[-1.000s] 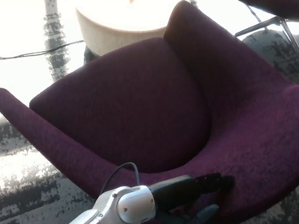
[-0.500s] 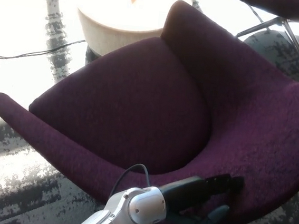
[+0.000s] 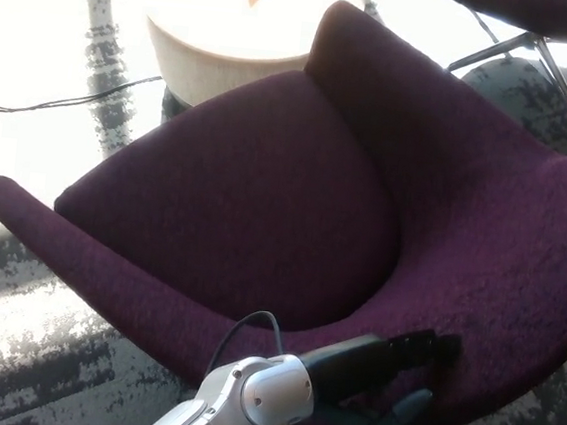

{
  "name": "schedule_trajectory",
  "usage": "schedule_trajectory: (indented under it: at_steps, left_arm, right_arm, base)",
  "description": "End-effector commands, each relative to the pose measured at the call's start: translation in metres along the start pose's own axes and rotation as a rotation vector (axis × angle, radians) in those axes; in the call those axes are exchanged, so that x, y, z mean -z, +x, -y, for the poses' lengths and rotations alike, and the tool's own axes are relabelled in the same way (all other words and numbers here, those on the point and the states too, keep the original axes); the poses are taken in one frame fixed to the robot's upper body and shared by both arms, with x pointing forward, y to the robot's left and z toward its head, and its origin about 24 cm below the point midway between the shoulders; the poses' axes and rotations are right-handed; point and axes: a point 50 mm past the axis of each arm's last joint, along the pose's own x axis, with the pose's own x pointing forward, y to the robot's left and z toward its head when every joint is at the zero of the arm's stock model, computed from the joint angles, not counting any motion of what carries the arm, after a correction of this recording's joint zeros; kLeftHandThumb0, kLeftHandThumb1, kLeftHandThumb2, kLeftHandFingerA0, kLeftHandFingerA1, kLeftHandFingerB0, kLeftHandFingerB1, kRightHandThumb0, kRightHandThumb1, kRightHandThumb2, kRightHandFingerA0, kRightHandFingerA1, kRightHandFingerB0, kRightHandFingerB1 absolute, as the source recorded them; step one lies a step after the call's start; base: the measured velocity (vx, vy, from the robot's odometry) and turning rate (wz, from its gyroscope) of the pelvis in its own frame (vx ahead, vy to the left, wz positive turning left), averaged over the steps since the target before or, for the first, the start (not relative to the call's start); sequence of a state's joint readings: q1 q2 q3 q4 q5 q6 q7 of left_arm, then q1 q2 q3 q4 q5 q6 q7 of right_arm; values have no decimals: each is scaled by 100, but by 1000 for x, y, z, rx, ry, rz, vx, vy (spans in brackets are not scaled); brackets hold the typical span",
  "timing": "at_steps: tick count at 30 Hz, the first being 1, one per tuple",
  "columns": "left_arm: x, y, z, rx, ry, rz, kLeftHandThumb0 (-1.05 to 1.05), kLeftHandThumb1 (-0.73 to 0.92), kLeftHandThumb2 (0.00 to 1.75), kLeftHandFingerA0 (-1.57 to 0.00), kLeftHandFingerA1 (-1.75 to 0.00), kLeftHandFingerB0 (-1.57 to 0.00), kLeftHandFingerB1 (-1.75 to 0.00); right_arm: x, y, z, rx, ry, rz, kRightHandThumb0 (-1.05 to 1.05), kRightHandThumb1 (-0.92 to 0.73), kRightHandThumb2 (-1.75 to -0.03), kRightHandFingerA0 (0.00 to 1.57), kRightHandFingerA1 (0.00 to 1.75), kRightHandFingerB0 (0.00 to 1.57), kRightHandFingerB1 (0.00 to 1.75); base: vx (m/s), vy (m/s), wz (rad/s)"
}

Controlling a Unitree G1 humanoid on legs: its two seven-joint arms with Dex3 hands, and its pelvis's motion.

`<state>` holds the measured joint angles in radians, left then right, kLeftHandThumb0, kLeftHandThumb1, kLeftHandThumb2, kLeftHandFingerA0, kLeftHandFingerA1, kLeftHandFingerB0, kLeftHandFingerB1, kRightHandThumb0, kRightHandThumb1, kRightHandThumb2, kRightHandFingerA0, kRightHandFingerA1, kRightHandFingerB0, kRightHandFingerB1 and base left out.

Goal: The robot stands in front of a sofa and uses its left hand to push the left side of the sofa

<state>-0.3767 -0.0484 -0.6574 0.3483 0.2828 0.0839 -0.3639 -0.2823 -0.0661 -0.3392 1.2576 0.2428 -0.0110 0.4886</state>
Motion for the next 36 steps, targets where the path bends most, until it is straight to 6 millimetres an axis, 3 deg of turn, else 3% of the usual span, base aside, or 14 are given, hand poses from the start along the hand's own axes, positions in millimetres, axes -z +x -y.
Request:
schedule_trajectory:
  at_steps: [1,3,4,5,9,10,11,13,14,17,23,30,36]
  left_arm:
    - [-3,-2,16,117,-29,53,-87,92,129,0,-12,0,-14]
    - [-3,-2,16,117,-29,53,-87,92,129,0,-12,0,-14]
    - [9,-11,7,84,-56,40,-86,89,128,0,-14,-3,-16]
    - [15,-16,3,71,-72,25,-88,89,128,0,-12,-1,-15]
    - [23,-21,0,49,-98,13,-84,87,126,0,-16,-5,-18]
    - [34,-28,-5,34,-126,-6,-83,86,125,0,-18,-5,-18]
    - [42,-35,-8,14,-146,-31,-91,86,125,0,-13,-2,-17]
    - [48,-39,-11,-5,-156,-54,-91,86,125,0,-13,-2,-17]
    - [50,-42,-13,-9,-163,-58,-89,86,124,0,-13,-2,-17]
    - [57,-47,-17,-28,-202,-62,-86,79,119,0,-15,-7,-20]
    - [74,-65,-30,-75,-208,-109,-89,86,123,0,-12,-2,-18]
    - [92,-86,-43,-121,-221,-121,-82,80,120,0,-19,-9,-22]
    - [110,-107,-60,-180,-229,-151,-84,80,121,0,-19,-5,-19]
  right_arm:
    - [0,-3,6,16,20,-6,-56,-35,-155,52,137,33,114]
    - [0,-3,6,16,20,-6,-56,-35,-155,52,137,33,114]
    - [1,-3,6,24,55,-5,-61,-22,-145,28,130,22,119]
    - [2,-3,6,28,73,-5,-68,-32,-130,43,107,40,101]
    - [3,-3,6,32,93,-5,-66,-30,-135,43,111,40,105]
    - [4,-3,6,38,82,-11,-61,-22,-143,32,135,23,121]
    - [4,-3,7,41,80,-13,-67,-30,-133,47,114,40,104]
    - [3,-3,8,42,86,-9,-67,-30,-133,47,114,40,104]
    - [3,-3,7,39,85,-8,-62,-25,-136,27,139,22,126]
    - [3,-3,7,35,85,-7,-63,-26,-134,32,144,23,128]
    - [3,-4,8,36,83,-7,-62,-25,-136,31,142,22,125]
    - [3,-3,8,37,102,-7,-62,-23,-136,30,143,25,129]
    - [2,-4,8,38,76,-4,-65,-25,-134,34,142,24,127]
  base:
    - [0,0,0]
    - [0,0,0]
    - [0,0,0]
    - [0,0,0]
    - [0,0,0]
    - [0,0,0]
    - [0,0,0]
    - [0,0,0]
    - [0,0,0]
    - [0,0,0]
    - [0,0,0]
    - [0,0,0]
    - [0,0,0]
